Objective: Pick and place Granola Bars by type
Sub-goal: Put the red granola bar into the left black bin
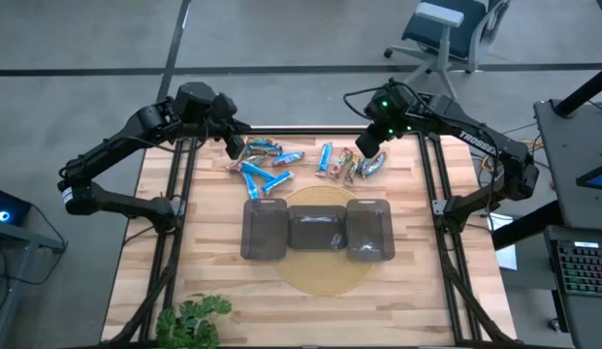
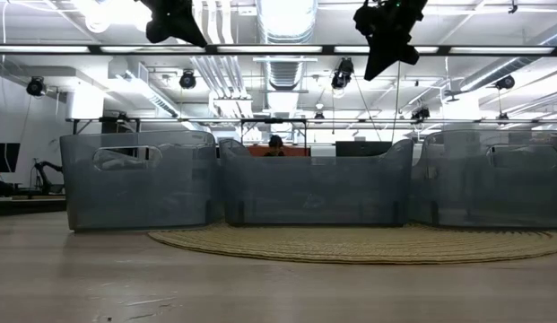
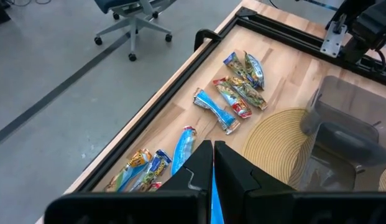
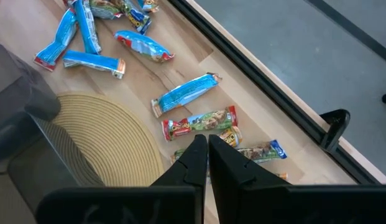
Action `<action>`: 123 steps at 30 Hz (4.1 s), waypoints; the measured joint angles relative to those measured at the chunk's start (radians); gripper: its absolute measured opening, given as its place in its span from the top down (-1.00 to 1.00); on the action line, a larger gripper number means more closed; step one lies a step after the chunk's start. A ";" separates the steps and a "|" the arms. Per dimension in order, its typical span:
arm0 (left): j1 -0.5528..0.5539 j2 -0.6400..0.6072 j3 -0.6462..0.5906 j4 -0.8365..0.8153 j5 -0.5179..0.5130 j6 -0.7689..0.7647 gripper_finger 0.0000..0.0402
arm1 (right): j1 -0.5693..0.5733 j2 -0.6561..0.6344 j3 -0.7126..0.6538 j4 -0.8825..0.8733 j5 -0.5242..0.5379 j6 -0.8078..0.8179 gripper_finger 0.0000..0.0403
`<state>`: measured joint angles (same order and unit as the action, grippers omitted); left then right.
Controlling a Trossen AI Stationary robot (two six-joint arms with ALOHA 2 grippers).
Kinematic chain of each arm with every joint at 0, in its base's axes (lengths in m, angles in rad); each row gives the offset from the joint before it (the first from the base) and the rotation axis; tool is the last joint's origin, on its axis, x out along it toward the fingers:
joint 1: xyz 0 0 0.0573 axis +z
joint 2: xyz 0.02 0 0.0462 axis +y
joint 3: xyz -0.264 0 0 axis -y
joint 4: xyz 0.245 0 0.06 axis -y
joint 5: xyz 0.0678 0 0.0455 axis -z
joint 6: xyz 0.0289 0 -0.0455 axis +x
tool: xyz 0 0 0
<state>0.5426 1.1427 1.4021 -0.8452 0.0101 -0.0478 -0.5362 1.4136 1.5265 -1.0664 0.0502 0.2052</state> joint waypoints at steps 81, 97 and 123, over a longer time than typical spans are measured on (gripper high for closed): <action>0.001 0.000 0.000 -0.001 0.056 -0.060 1.00 | 0.002 0.000 -0.007 -0.052 -0.005 -0.205 0.96; 0.000 0.005 0.000 -0.001 0.056 -0.095 1.00 | 0.001 0.000 -0.024 -0.051 -0.005 -0.160 0.96; 0.000 0.006 -0.191 0.026 0.056 -0.113 1.00 | 0.001 0.000 -0.160 -0.050 -0.006 -0.047 0.96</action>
<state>0.5426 1.1484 1.2106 -0.8195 0.0666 -0.1604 -0.5350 1.4132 1.3665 -1.1160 0.0446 0.1579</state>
